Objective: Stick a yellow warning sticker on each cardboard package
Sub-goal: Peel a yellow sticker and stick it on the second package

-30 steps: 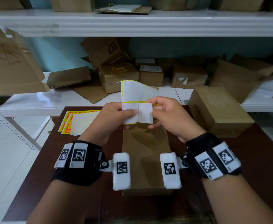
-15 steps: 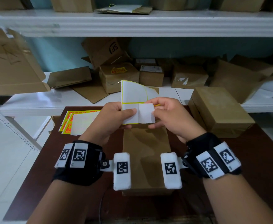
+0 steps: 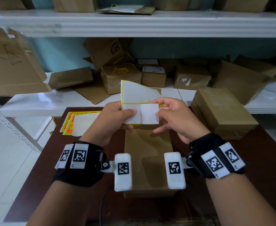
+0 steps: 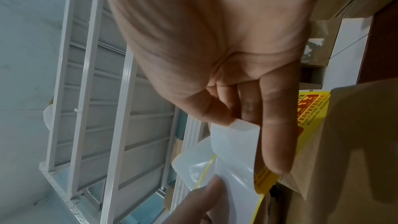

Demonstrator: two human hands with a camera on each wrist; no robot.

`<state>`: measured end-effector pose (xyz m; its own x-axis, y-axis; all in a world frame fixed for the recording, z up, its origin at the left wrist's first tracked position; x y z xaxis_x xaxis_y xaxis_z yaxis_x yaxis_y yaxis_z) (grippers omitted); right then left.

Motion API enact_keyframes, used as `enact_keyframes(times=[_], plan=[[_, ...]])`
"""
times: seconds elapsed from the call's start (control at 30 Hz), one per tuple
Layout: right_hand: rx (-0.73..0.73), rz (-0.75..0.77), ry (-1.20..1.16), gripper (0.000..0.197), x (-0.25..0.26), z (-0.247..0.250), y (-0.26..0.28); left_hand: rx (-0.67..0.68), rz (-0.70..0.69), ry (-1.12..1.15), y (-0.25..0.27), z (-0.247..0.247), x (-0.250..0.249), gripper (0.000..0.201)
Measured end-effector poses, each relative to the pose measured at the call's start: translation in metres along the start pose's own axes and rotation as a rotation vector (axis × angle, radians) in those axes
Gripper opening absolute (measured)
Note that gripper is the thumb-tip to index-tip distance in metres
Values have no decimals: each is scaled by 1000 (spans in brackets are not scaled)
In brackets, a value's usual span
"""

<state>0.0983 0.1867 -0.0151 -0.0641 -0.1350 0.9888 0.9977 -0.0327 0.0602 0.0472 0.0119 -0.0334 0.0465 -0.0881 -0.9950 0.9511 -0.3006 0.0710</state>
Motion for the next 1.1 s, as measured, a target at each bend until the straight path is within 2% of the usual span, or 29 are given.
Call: enact_keyframes(times=[1.1], plan=[[-81, -81, -84, 36, -8, 21, -3, -65, 23, 51, 1, 12, 1, 11]])
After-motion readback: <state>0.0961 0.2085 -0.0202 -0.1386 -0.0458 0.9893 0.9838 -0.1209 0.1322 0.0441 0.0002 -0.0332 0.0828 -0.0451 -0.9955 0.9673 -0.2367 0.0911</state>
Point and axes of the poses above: each hand's wrist, its own y-axis away from the middle knuckle, its own z-axis out of the back of the hand, x = y × z, the point moved 5 cm from there along -y, towards the middle knuckle
